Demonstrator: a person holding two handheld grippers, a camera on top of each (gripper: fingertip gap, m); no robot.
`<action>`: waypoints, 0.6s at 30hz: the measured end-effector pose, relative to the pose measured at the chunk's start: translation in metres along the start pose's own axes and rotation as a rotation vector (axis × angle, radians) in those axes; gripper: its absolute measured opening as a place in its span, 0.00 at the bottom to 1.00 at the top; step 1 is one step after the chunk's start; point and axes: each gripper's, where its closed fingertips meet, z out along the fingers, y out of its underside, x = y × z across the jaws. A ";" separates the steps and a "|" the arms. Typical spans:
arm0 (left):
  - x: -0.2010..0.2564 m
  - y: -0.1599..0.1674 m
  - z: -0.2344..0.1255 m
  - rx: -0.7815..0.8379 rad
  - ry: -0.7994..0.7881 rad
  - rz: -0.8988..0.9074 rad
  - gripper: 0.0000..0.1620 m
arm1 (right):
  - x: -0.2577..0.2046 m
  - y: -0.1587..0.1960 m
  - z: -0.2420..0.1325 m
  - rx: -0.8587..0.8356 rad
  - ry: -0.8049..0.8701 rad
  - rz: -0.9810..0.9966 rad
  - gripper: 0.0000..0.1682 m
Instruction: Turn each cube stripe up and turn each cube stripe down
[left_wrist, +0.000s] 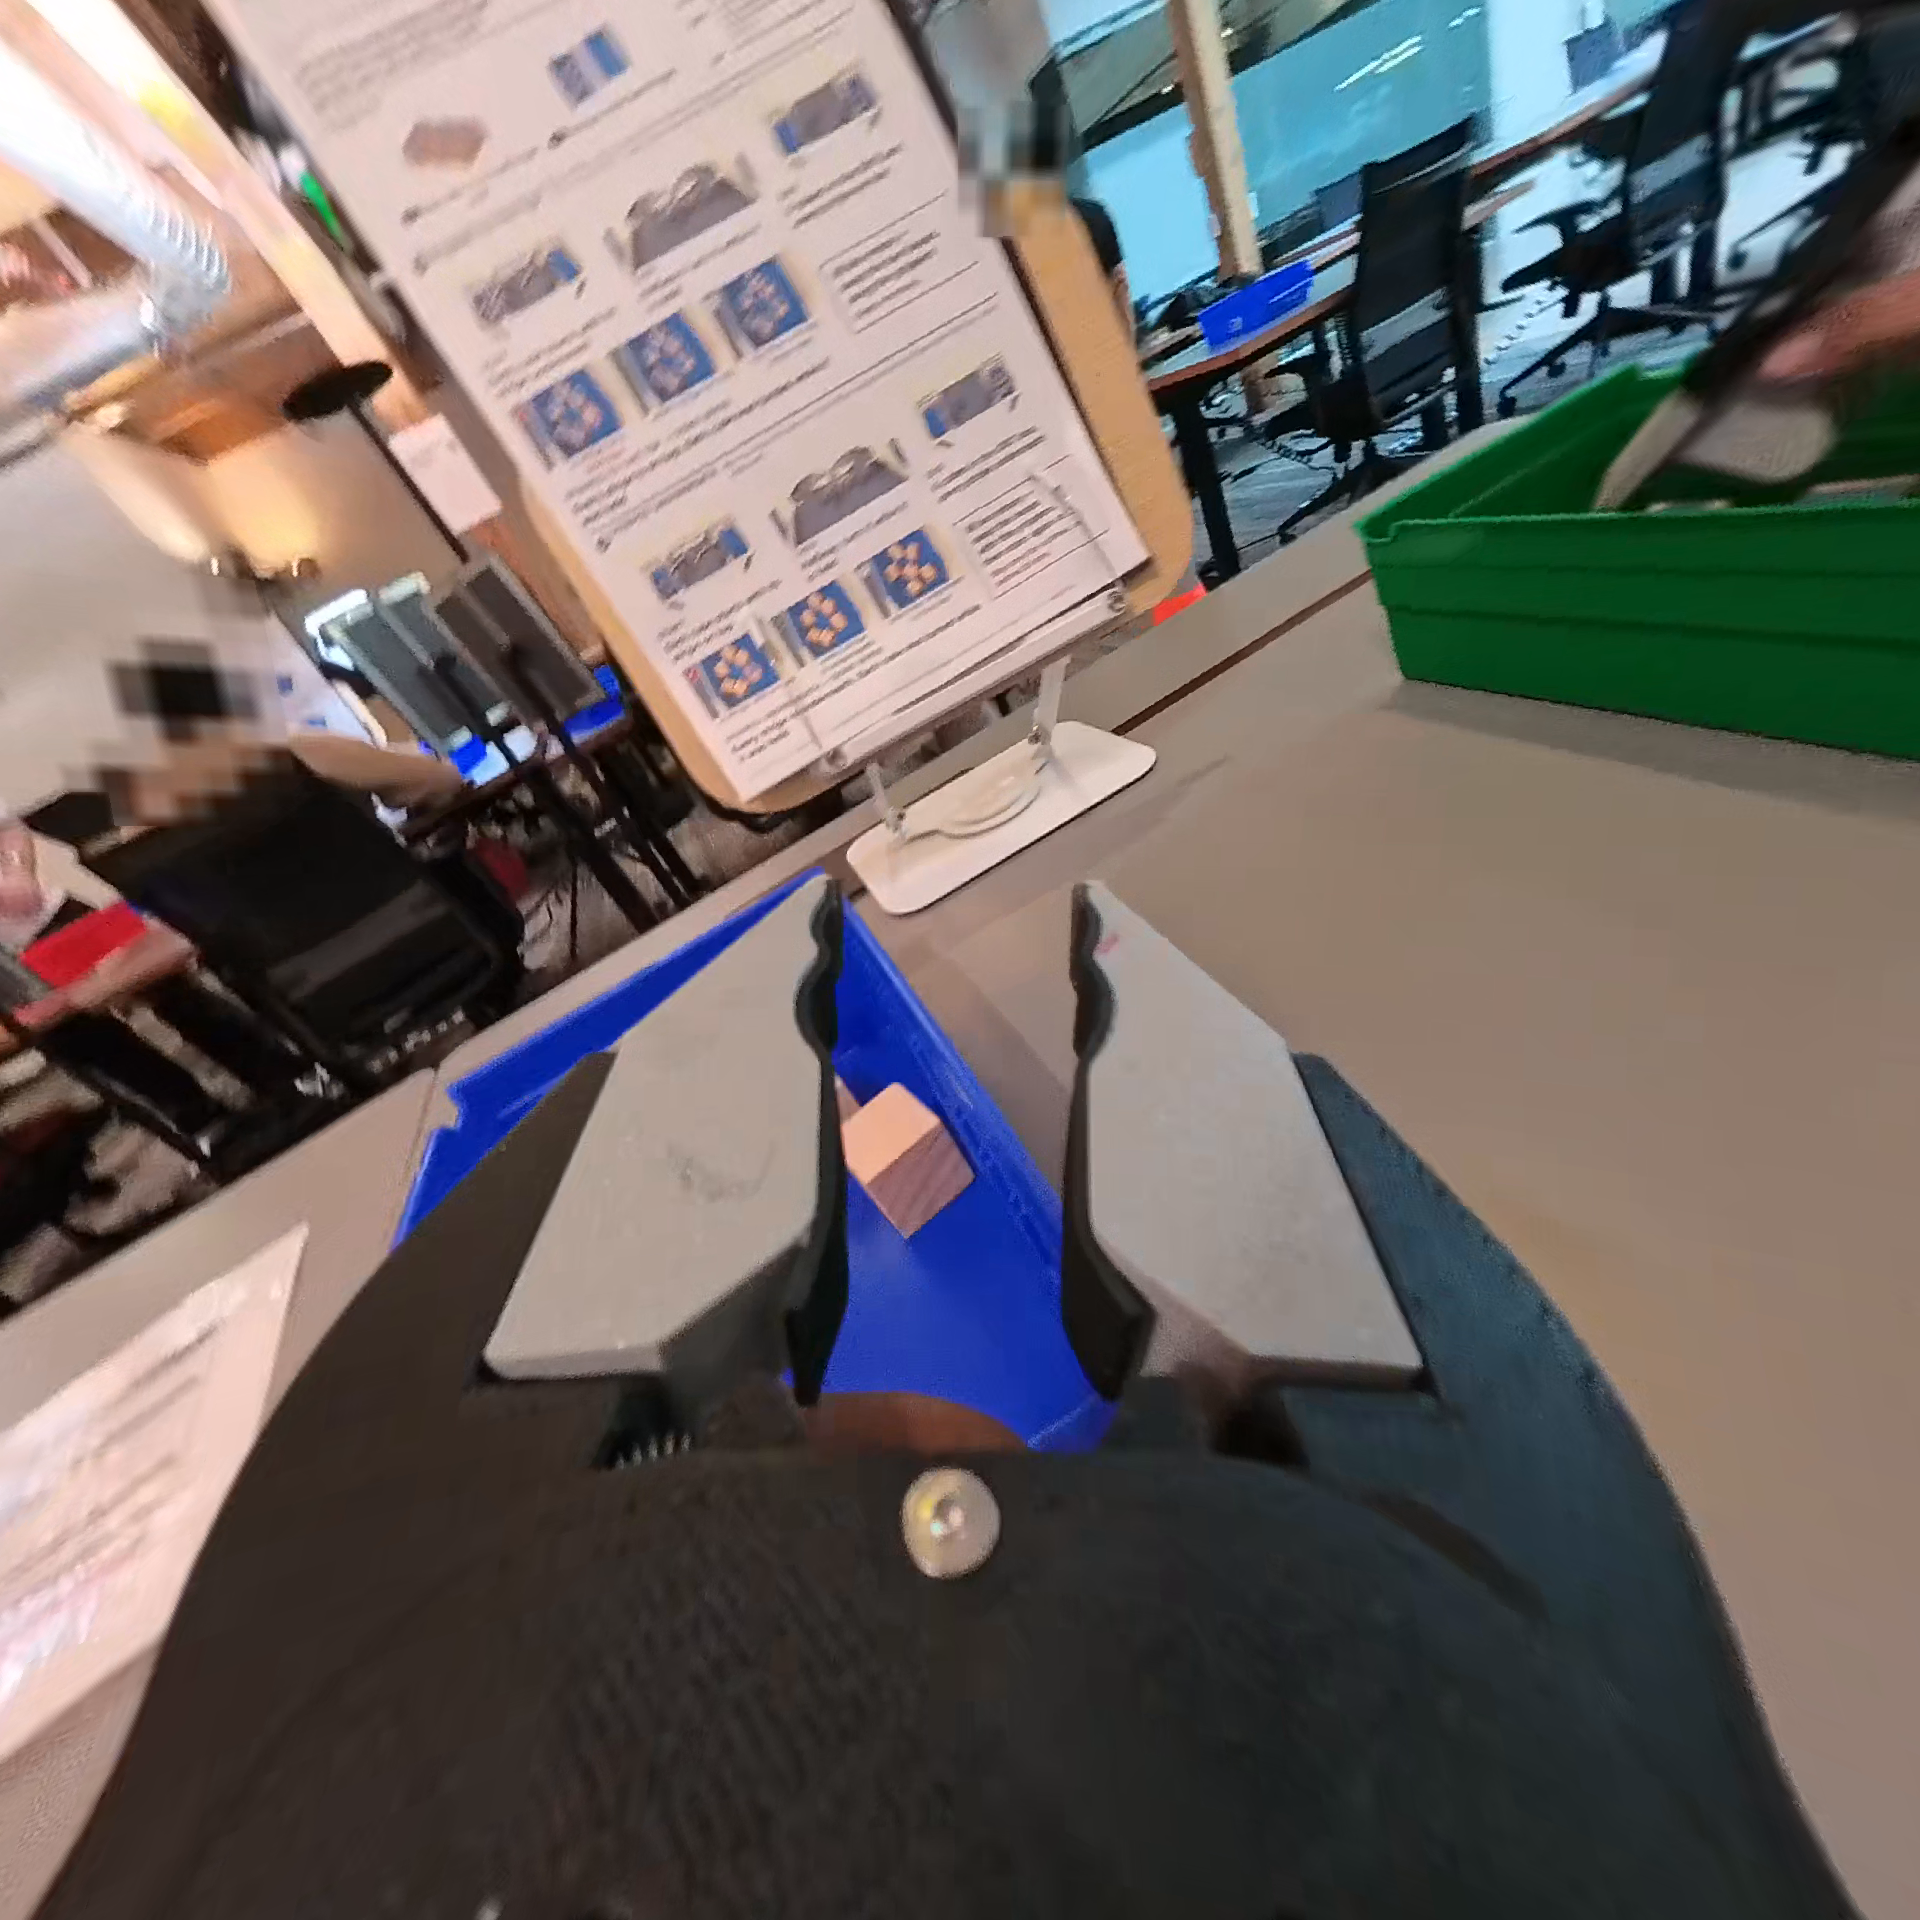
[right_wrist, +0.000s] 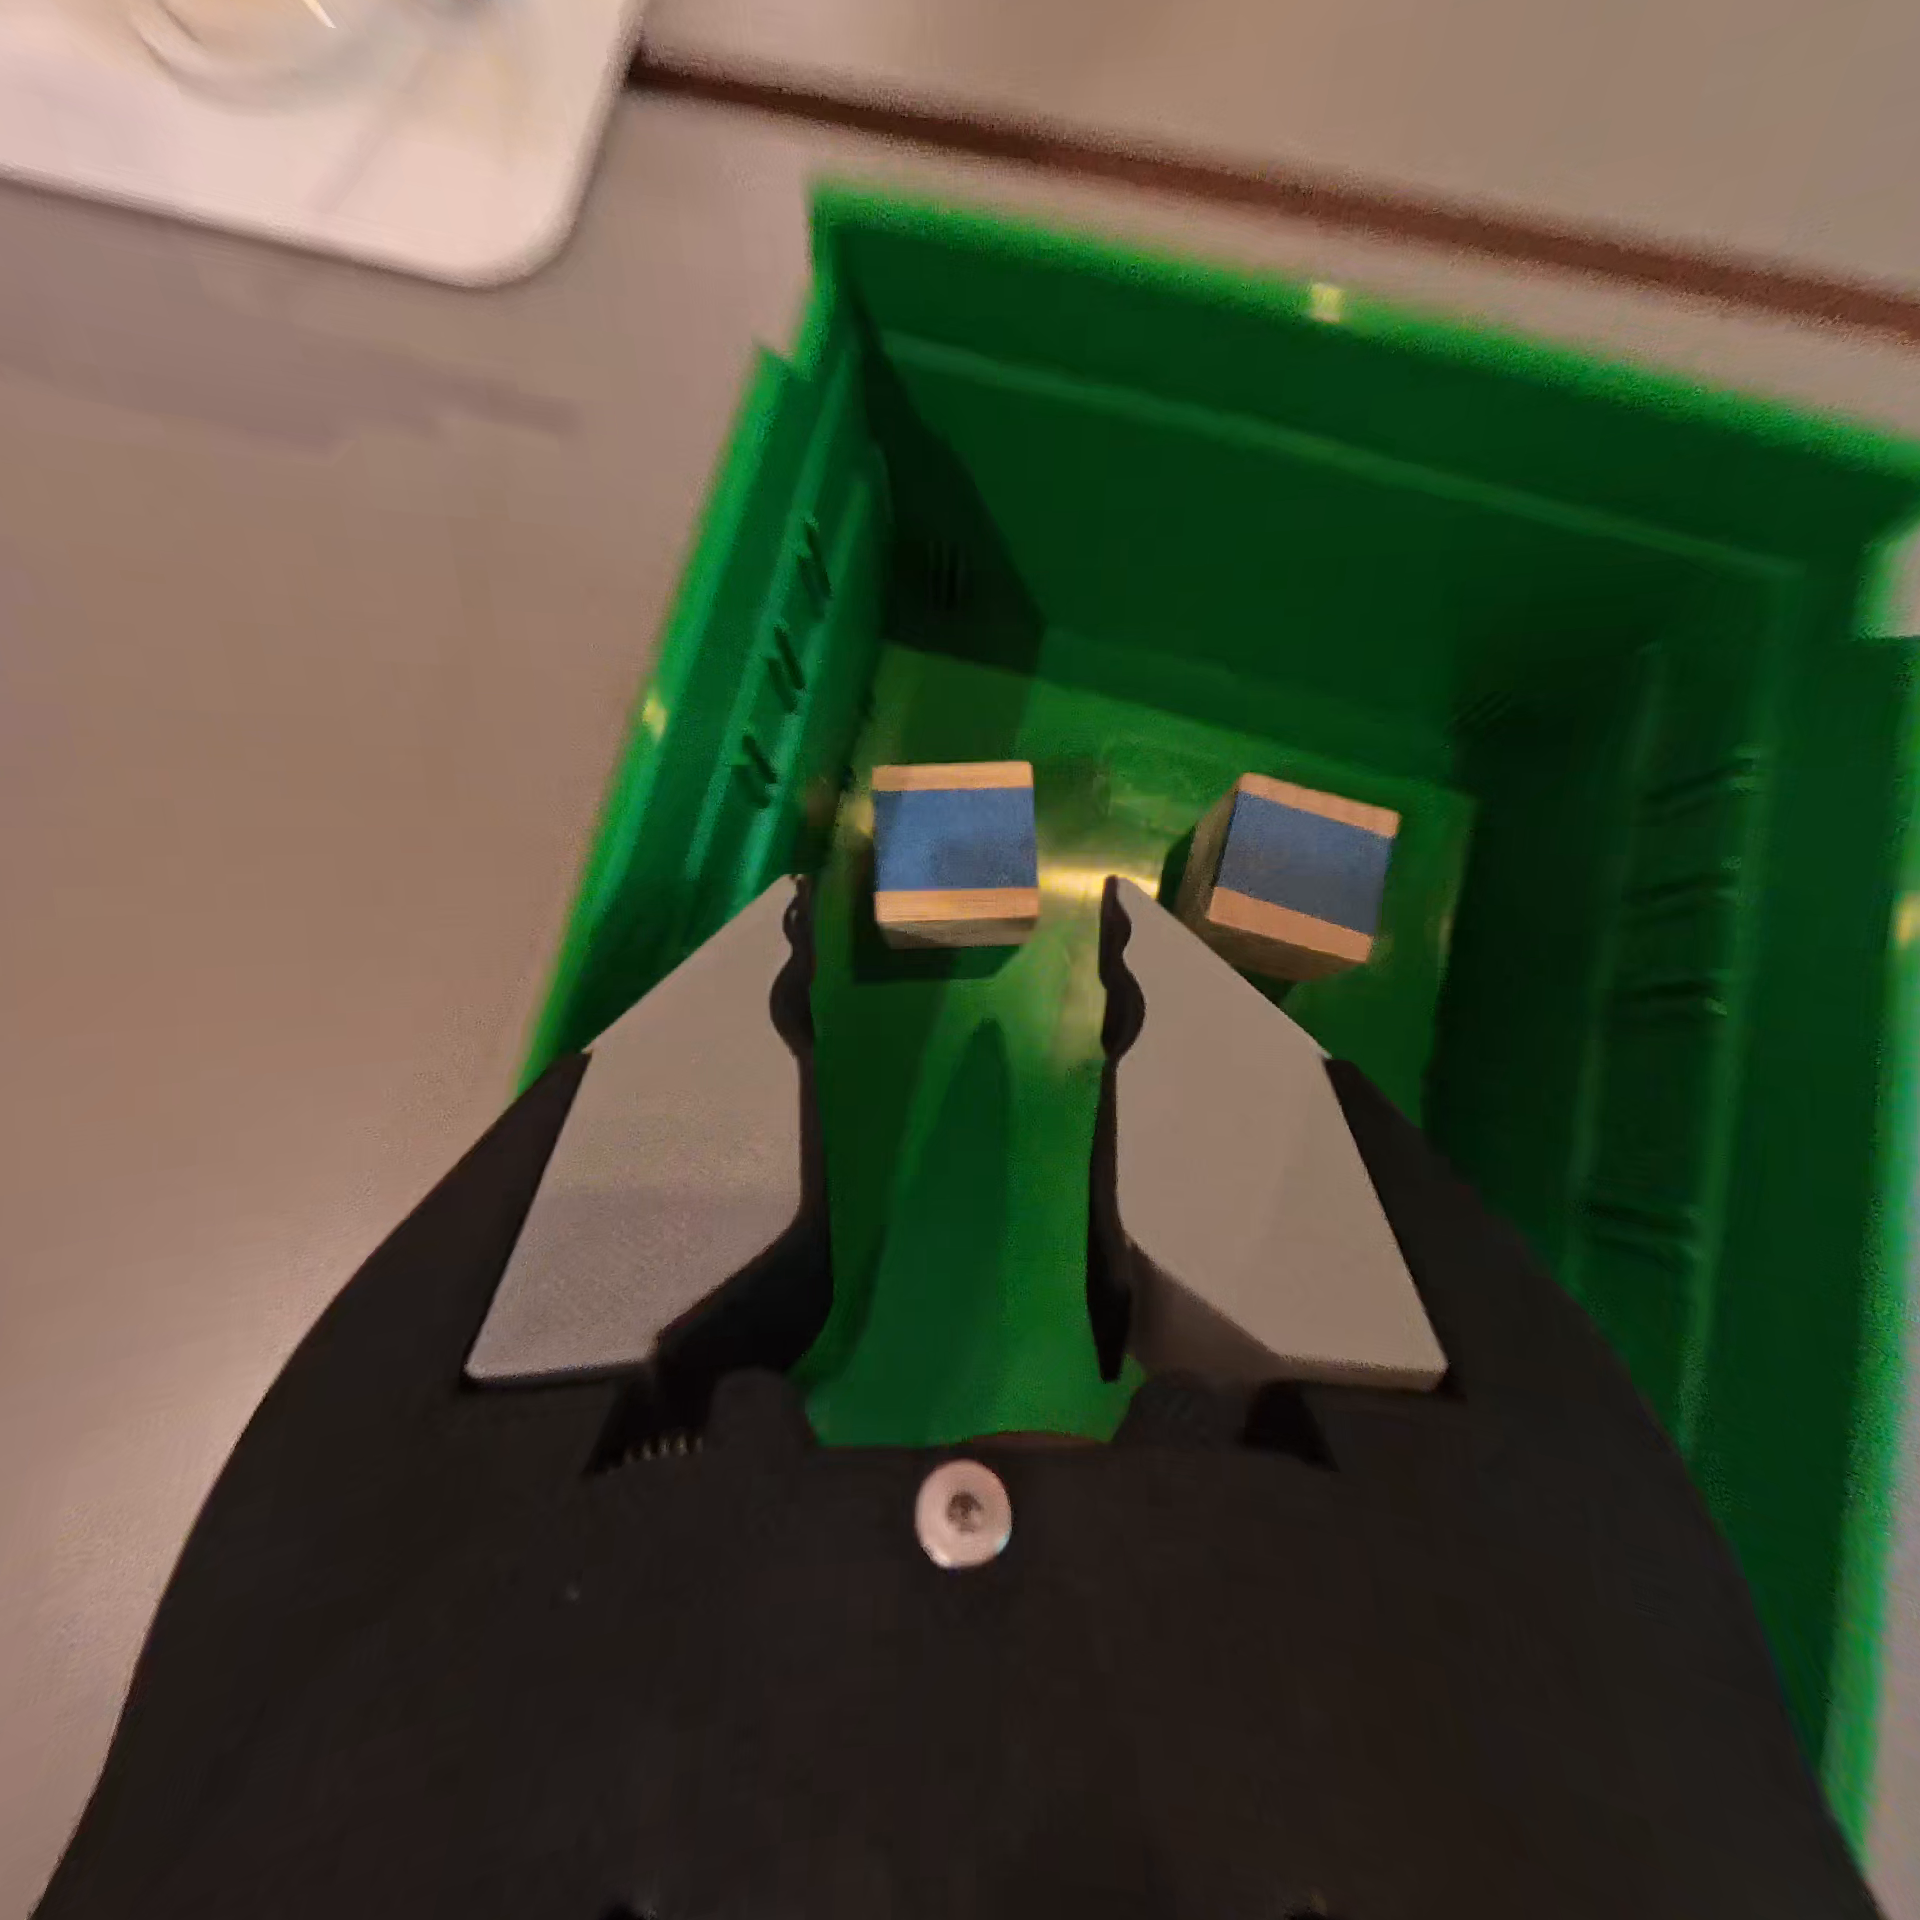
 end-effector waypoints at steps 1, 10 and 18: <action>-0.006 0.003 0.000 -0.011 -0.010 -0.033 0.26 | -0.005 -0.008 -0.022 0.080 -0.010 0.006 0.31; -0.044 0.015 -0.009 -0.050 -0.105 -0.123 0.26 | -0.084 0.003 -0.225 0.730 -0.201 -0.058 0.35; -0.044 0.024 -0.006 -0.076 -0.091 -0.131 0.26 | -0.131 0.015 -0.319 0.979 -0.321 -0.193 0.28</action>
